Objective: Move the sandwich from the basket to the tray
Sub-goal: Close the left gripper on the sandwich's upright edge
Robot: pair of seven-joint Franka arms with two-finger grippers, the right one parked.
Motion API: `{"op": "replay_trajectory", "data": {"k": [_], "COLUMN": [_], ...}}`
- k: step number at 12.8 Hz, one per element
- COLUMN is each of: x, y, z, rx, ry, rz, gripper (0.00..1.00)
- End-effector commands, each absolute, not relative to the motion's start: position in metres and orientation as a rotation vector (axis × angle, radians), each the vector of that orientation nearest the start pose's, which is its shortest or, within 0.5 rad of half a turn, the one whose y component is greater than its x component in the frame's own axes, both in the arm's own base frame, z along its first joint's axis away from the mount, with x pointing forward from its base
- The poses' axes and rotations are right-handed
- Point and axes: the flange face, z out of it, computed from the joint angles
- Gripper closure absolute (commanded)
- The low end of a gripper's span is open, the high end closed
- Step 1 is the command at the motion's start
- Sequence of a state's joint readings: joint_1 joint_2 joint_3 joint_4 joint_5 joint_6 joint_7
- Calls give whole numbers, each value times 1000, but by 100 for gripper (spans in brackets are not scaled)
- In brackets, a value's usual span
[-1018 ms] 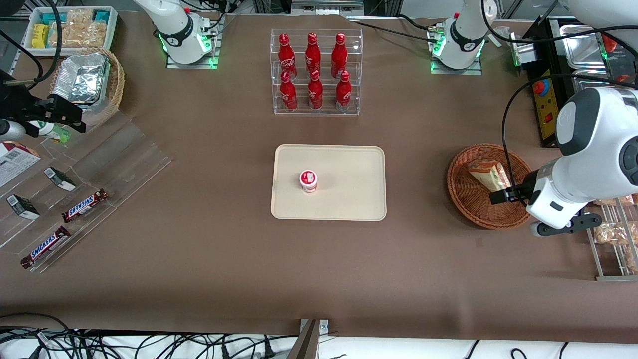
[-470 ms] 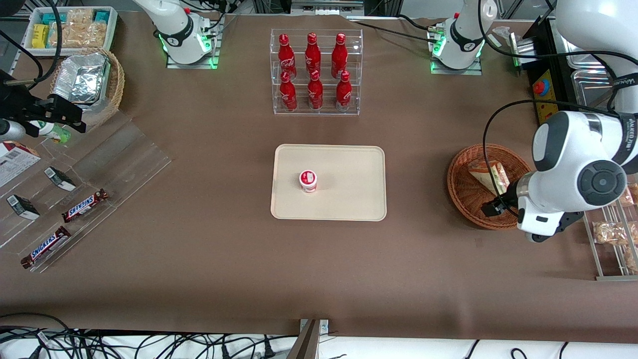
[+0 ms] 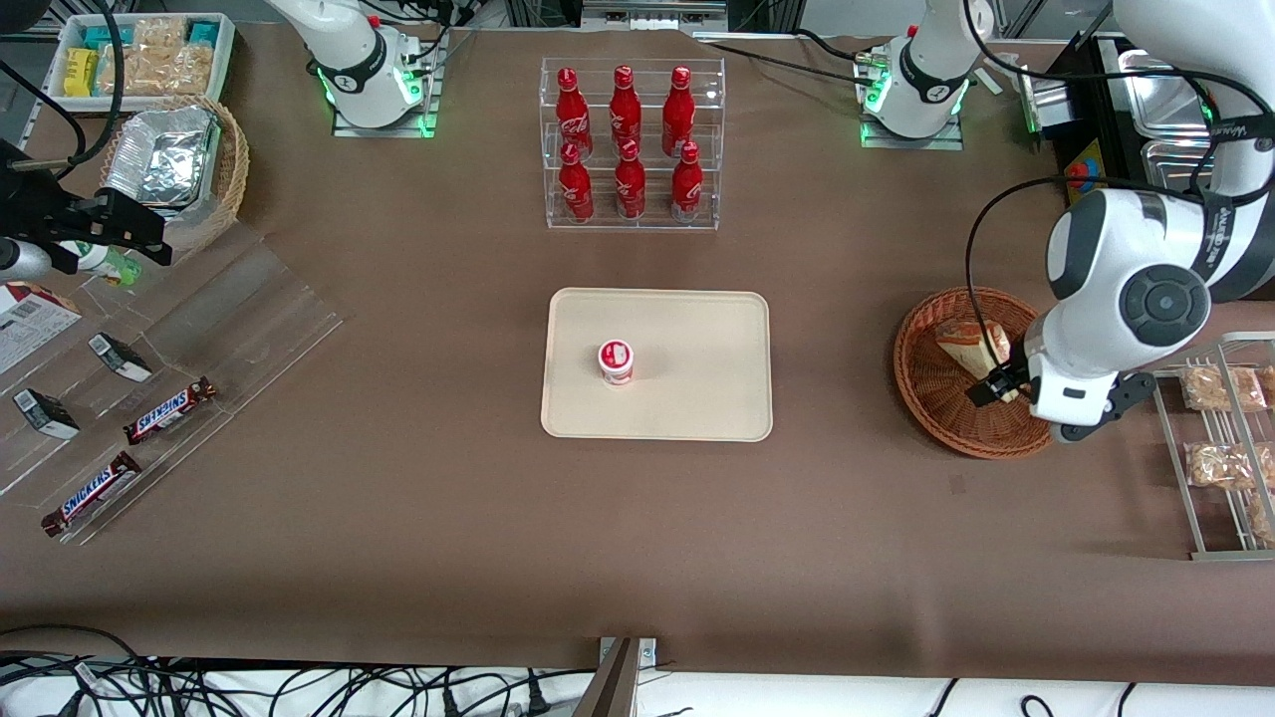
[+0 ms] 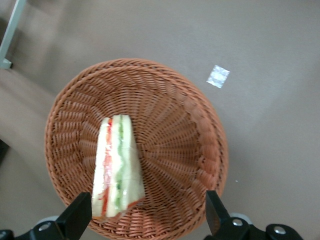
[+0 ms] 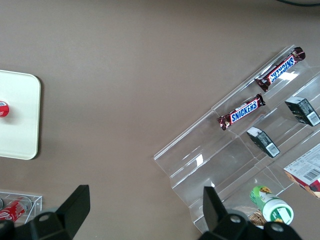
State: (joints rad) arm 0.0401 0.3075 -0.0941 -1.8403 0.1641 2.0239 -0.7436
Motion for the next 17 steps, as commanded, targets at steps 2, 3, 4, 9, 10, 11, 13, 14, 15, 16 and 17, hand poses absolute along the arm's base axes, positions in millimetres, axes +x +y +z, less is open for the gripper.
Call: {"op": "replay_trajectory", "data": {"k": [2, 3, 4, 9, 10, 11, 13, 14, 15, 16, 17], "x": [583, 576, 569, 545, 541, 539, 537, 535, 534, 529, 526], "y": [3, 5, 3, -1, -1, 3, 5, 4, 4, 4, 7], "z": [351, 345, 333, 295, 291, 291, 288, 285, 283, 275, 268], "rx": [-2834, -2840, -2840, -2841, -2830, -2822, -2819, -2817, -2821, -2820, -2822], "ry": [-960, -988, -1030, -1083, -1022, -1006, -1007, -1016, -1034, -1058, -1079], "rz": [1, -38, -70, -122, -126, -132, -123, -121, -140, -142, -151], "gripper": [0, 0, 0, 0, 0, 0, 0, 0, 0, 0, 0]}}
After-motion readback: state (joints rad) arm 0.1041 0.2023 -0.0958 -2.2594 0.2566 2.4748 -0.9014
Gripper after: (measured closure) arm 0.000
